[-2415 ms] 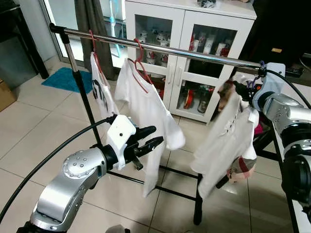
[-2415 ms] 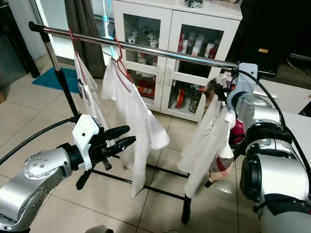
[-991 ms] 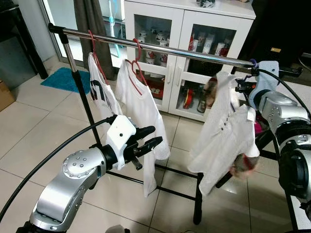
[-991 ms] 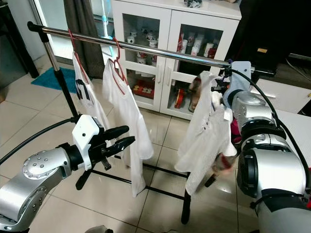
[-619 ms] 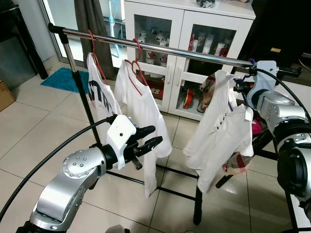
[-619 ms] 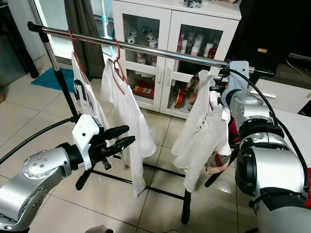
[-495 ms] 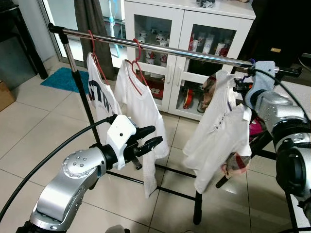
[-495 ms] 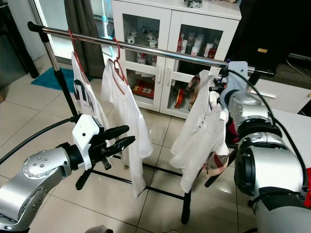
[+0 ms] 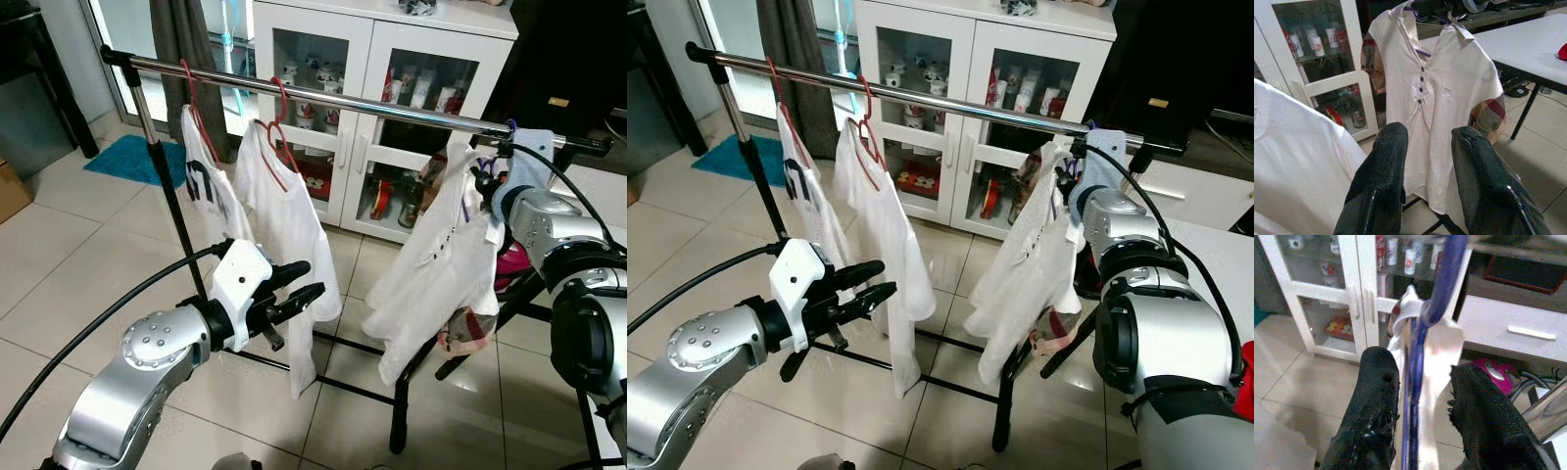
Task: Hang hanger
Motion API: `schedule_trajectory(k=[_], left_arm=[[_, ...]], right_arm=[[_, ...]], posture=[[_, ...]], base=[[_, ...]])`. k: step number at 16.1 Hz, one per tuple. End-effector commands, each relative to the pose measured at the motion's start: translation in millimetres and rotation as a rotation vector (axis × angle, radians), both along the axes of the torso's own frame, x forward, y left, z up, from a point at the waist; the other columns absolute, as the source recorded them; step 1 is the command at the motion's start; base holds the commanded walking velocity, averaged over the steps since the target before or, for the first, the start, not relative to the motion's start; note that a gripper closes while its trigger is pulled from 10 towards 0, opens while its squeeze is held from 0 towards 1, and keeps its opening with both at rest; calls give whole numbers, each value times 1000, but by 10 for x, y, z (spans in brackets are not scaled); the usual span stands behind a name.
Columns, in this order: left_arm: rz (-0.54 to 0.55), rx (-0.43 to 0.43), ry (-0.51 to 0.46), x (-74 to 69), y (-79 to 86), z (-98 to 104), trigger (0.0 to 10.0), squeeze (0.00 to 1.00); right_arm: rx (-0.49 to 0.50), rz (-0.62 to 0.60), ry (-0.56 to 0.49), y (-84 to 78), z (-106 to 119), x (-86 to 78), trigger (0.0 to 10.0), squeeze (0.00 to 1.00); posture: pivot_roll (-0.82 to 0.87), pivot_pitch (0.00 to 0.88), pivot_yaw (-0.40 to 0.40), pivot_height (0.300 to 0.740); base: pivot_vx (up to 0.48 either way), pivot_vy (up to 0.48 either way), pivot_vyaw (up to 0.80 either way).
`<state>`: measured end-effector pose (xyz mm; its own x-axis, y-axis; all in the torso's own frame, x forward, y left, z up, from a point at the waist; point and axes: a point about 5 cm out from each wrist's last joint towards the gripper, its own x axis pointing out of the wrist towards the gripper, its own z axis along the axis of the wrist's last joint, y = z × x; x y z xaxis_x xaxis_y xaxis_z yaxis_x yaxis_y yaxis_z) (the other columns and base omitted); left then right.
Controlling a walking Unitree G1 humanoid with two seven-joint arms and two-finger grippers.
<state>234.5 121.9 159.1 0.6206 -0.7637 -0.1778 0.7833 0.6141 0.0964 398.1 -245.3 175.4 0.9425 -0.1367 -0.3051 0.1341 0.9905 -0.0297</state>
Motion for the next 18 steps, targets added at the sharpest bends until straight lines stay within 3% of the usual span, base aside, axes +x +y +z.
schedule_trajectory(k=[1,4,6,7,8,18], left_arm=[[-6,6,-1,-24,-4,12,10000,0],[-5,10,2,-30,5,16,10000,0],[-7,15,4,-31,6,20,10000,0],[-7,16,4,-32,6,20,10000,0],[-8,18,6,-37,8,21,10000,0],[-2,25,-1,-9,15,31,10000,0]], right_arm=[[19,-7,-46,25,110,41,10000,0],[29,8,-54,91,100,56,10000,0],[30,21,-48,140,73,60,3725,0],[28,26,-41,153,58,59,2196,0],[18,28,-22,173,12,51,0,0],[12,1,-14,150,-9,40,0,0]], posture=[[42,0,-84,710],[45,0,-81,710],[47,0,-80,710],[47,0,-80,710],[47,0,-80,710],[56,0,-84,710]], base=[[0,0,0],[0,0,0],[0,0,0],[0,0,0],[0,0,0],[0,0,0]])
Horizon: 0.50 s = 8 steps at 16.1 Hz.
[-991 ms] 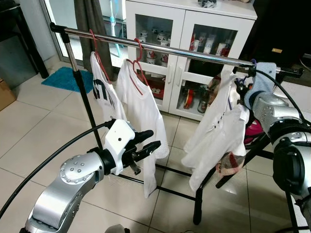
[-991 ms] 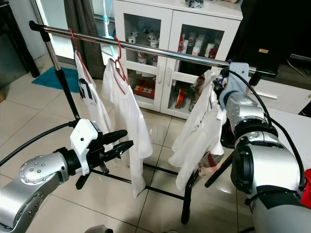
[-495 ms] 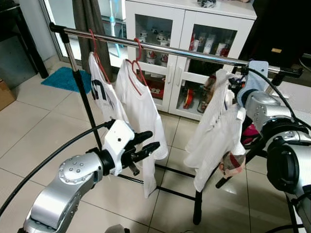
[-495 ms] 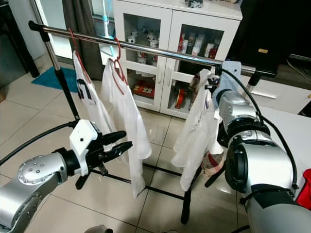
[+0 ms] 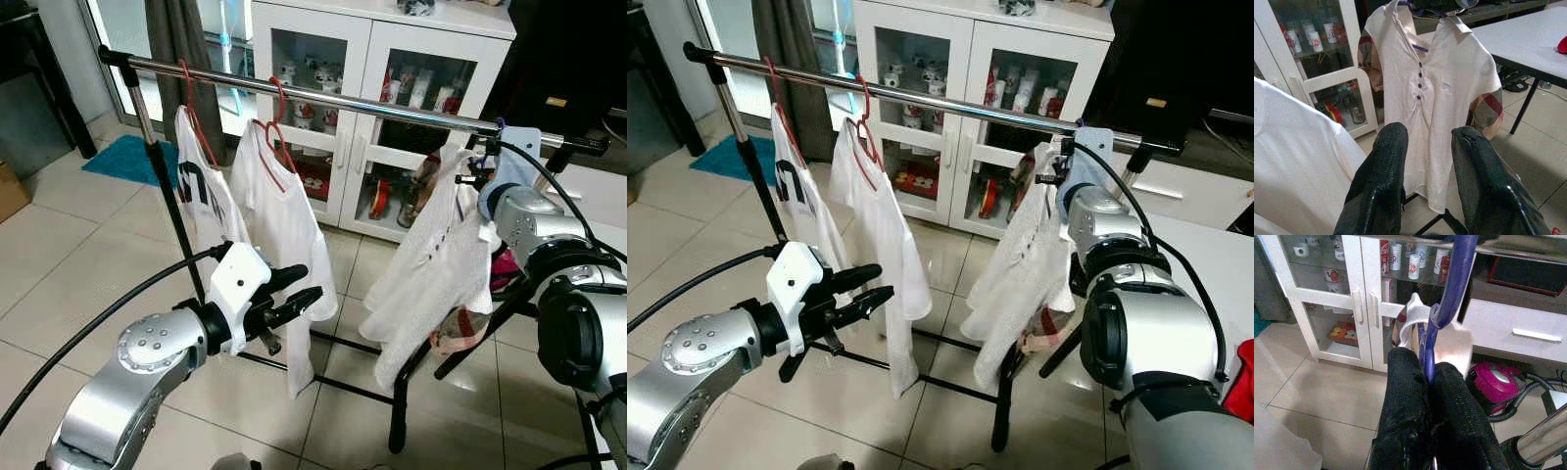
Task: Hang hanger
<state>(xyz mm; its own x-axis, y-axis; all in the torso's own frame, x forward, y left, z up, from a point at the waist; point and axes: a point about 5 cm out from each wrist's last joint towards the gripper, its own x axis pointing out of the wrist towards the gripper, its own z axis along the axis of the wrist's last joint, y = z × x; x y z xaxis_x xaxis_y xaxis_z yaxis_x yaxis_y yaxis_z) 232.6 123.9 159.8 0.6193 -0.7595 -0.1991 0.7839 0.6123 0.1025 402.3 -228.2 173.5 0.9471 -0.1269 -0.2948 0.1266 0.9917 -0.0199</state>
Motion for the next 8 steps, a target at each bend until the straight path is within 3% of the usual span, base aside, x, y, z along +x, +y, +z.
schedule_trajectory(k=[1,3,5,8], left_arm=[[-1,3,-11,22,-3,25,10000,0],[10,-8,-13,36,-2,24,10000,0],[22,-23,-12,59,-9,15,10000,0],[127,-26,-33,169,5,-4,10000,0]], right_arm=[[1,-5,-4,-21,15,0,0,0],[-19,21,-18,-10,33,7,0,0],[27,36,-47,17,72,23,0,0],[93,71,-147,62,218,63,0,0]], posture=[[54,0,-83,710],[49,0,-82,710],[35,0,-77,710],[18,0,-91,710]], base=[[0,0,0],[0,0,0],[0,0,0],[0,0,0]])
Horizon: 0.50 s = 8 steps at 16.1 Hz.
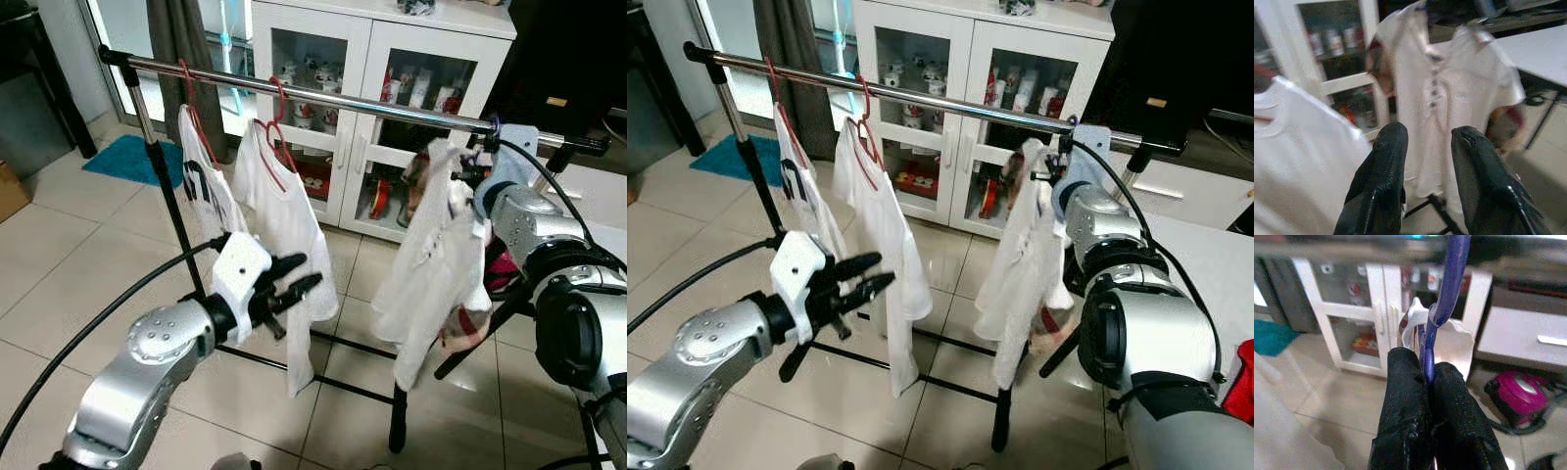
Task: Hang hanger
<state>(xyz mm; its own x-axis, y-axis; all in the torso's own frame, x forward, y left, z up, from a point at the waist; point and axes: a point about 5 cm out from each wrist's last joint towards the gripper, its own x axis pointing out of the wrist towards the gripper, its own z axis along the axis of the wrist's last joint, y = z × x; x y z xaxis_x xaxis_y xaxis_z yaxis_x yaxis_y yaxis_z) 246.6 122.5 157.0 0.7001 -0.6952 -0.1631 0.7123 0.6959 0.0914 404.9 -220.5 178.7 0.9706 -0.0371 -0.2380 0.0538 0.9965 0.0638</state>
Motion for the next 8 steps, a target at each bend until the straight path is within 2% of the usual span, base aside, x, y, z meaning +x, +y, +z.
schedule_trajectory(k=[1,2,4,8], left_arm=[[52,12,-14,49,33,9,10000,0],[105,-3,-17,82,40,-6,10000,0],[182,-55,-33,128,48,-13,10000,0],[247,-101,-1,123,68,-61,10000,0]], right_arm=[[33,-3,-106,-10,192,41,0,0],[55,6,-161,6,234,44,0,0],[119,17,-201,42,193,19,0,0],[147,91,-291,152,120,-76,0,0]], posture=[[12,0,-86,710],[5,0,-86,710],[-4,0,-87,710],[-19,0,-74,710]], base=[[0,0,0],[0,0,0],[0,0,0],[0,0,0]])
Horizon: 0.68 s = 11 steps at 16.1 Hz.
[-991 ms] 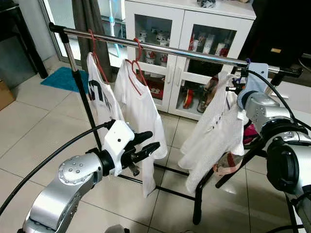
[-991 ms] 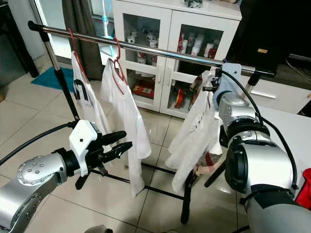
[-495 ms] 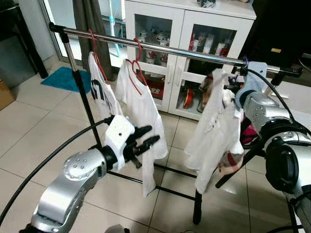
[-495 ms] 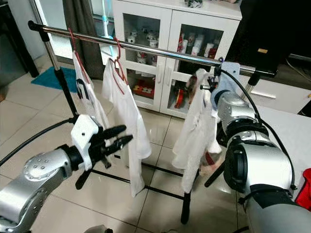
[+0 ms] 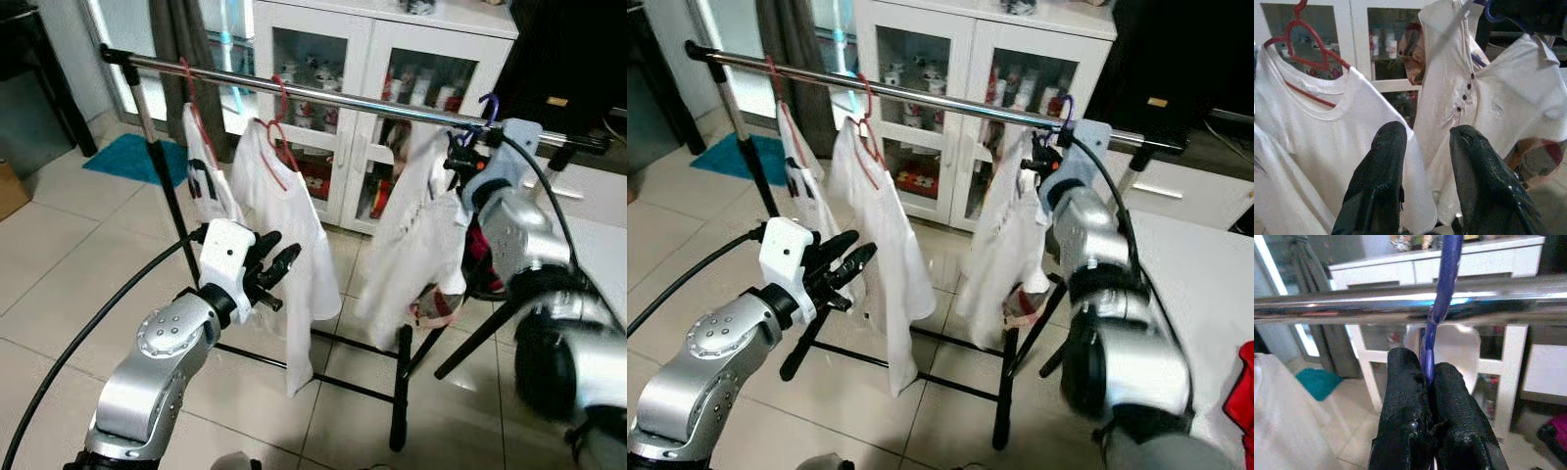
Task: Hang hanger
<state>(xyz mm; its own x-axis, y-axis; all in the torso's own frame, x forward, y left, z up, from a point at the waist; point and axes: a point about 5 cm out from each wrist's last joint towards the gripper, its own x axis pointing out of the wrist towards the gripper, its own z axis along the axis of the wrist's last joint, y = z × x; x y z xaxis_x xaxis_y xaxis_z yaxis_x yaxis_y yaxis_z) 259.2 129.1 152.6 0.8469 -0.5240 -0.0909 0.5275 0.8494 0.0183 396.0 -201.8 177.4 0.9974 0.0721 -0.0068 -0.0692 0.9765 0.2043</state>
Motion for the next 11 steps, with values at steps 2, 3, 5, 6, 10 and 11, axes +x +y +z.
schedule_trajectory(k=[2,3,5,6,10,11], left_arm=[[19,14,-3,-10,-14,-34,10000,0],[28,20,-7,-8,-11,-42,10000,0],[51,21,-7,-19,1,-51,10000,0],[60,24,-3,-33,17,-65,10000,0],[98,11,9,-73,74,-102,10000,0],[100,7,8,-77,72,-101,10000,0]], right_arm=[[24,-5,-101,-30,101,-96,0,0],[12,1,-107,-20,86,-140,0,0],[-37,8,-118,10,14,-345,0,0],[-68,2,-117,24,-30,-458,0,0],[-99,26,1,184,-288,-955,0,0],[-91,28,21,214,-328,-1033,0,0]], posture=[[-20,0,-75,710],[-18,0,-78,710],[-16,0,-82,710],[-20,0,-82,710],[-33,0,-89,710],[-33,0,-89,710]], base=[[0,0,0],[0,0,0],[0,0,0],[0,0,0],[0,0,0],[0,0,0]])
